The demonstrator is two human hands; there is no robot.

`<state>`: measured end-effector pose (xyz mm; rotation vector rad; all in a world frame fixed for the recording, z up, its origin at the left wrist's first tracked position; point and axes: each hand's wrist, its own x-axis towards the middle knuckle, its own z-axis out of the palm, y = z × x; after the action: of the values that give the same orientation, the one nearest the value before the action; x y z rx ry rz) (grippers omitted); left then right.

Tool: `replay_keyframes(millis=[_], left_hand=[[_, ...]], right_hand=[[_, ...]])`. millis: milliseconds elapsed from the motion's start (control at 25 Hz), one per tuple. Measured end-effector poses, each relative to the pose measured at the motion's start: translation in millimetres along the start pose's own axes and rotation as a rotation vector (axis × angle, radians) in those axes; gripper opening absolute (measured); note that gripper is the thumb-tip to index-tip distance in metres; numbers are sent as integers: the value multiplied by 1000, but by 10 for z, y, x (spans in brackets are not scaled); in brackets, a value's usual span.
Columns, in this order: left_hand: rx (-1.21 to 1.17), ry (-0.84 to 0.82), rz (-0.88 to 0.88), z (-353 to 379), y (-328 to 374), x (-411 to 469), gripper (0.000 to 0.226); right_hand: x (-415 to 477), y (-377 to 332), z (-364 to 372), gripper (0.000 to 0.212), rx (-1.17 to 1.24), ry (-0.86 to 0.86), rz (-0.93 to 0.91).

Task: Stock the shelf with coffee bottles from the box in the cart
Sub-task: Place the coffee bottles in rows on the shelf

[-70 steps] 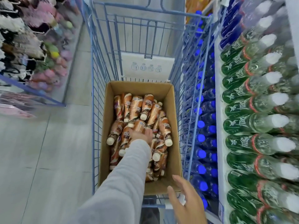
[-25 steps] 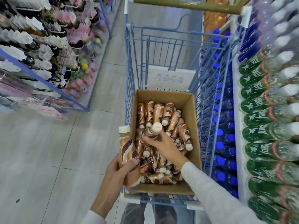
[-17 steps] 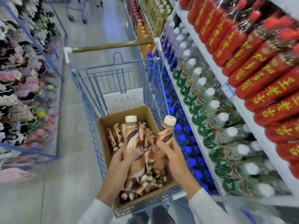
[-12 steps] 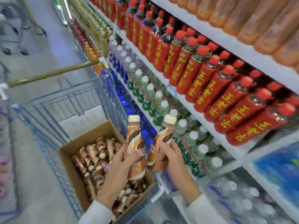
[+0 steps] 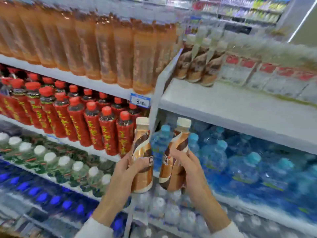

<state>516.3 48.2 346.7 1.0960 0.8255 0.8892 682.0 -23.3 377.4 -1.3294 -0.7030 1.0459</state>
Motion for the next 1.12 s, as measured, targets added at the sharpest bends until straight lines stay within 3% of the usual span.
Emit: replay_keyframes(millis=[240,520,680,840,1040,1120], left_hand=[[28,-144,95,1305,262,614,37],[186,-301,295,2186,846,1378,34],[334,-344,367,2411,967,1735,46],[388,-379,364,2448,822,1936,33],[411,-441,388,2420,723,1949,58],[435,-451,386,2394,698,1917,68]], right_hand=[[194,-779,-1182,22,2,162,-190],[753,-1384,-1752,45,-114,306,-330],[1040,-1480,-1870,47,-232,457,-370],[1166,-1384,-1946,41,-281,466,-403],[1147,-1348,-1985,41,-317,435,-389],[1066,-1303,-1991,58,-383,443,-345]])
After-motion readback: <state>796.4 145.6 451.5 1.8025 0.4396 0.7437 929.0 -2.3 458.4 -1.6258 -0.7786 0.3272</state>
